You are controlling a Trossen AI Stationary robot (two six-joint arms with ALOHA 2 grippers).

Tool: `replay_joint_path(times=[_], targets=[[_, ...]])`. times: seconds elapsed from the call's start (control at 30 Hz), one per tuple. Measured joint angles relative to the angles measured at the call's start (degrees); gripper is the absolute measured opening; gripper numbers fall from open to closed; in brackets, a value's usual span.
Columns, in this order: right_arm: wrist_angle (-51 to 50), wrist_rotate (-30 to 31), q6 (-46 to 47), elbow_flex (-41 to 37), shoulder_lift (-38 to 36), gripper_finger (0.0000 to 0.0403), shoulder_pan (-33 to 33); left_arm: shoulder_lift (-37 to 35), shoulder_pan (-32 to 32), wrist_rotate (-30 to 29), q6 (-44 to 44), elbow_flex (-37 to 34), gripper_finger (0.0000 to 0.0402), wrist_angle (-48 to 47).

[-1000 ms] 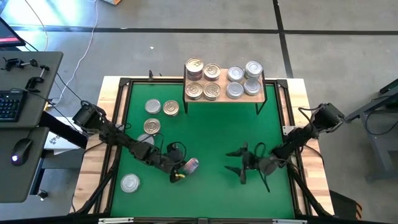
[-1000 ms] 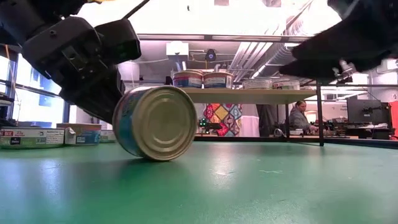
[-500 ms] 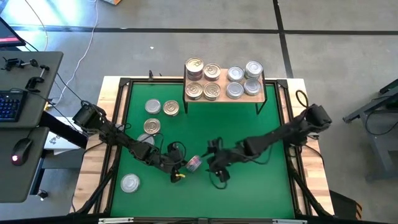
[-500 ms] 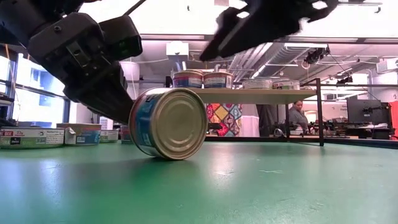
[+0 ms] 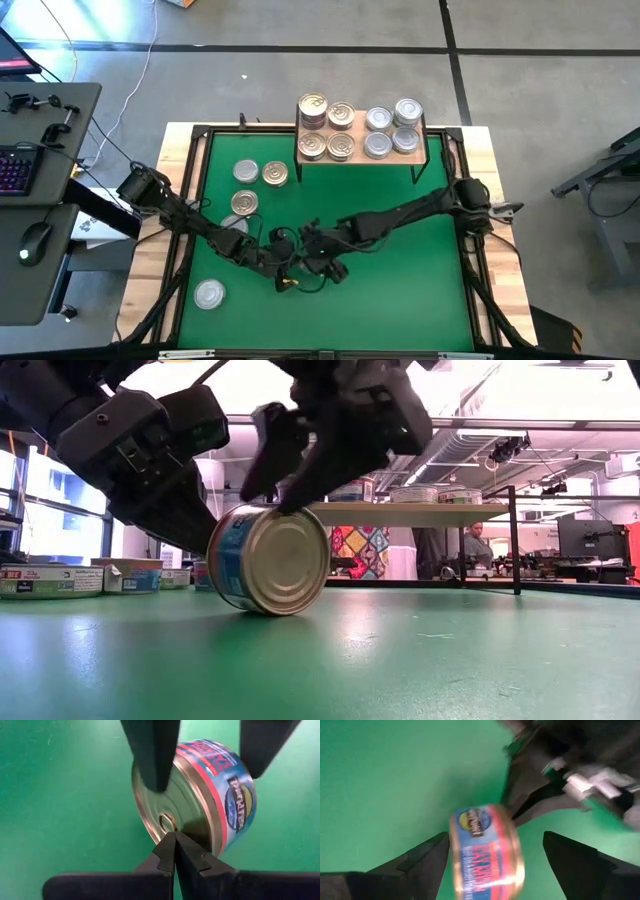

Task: Stack canned seafood by type on shelf
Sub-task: Stack the blue pink tuna can on top of the top right blue pink tuna can on the shelf

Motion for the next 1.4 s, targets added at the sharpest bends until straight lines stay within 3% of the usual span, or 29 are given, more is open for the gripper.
replay_joint_path(times=[0.13, 0.27, 0.47, 0.6, 0.8, 1.0, 1.1, 1.17, 1.4], targets=[[-0.72, -2.96, -1.2, 1.03, 1.79, 0.0302, -0.18, -0.02, -0.4, 0.0, -0.02, 0.0, 0.0, -0.51], [-1.22, -0.95, -2.14, 1.13, 2.73, 0.0273, 0.29, -0.04, -1.1, -0.09, -1.46, 0.0, 0.0, -2.62], [-2.33, 4.34, -0.59, 1.12, 2.84, 0.0177, 1.78, -0.04, -3.31, -3.25, -6.64, 0.0, 0.0, -7.54], [-7.15, 5.64, 4.0, 1.09, 1.44, 0.0179, 3.08, -0.04, -5.42, -6.91, -10.75, 0.0, 0.0, -10.09], [-19.4, 18.42, 6.65, 0.96, -5.79, 0.0179, 6.46, 0.25, -8.89, -13.38, -14.18, 0.04, 0.0, -10.06], [-24.48, 32.42, 6.84, 0.96, -19.84, 0.0179, 5.68, 2.42, -10.67, -18.5, -15.2, 0.04, 0.0, -7.54], [-22.16, 41.33, 1.88, 1.03, -26.25, 0.0179, 2.43, 3.74, -10.64, -20.32, -15.17, 0.04, 0.0, -5.62], [-19.41, 43.65, -1.85, 1.07, -29.09, 0.0179, -2.11, 4.73, -10.25, -20.84, -14.84, 0.04, 0.0, -4.65], [-9.44, 34.9, -10.56, 1.07, -28.66, 0.0179, -22.78, 7.69, -8.58, -20.52, -11.75, 0.04, 0.0, 0.65]])
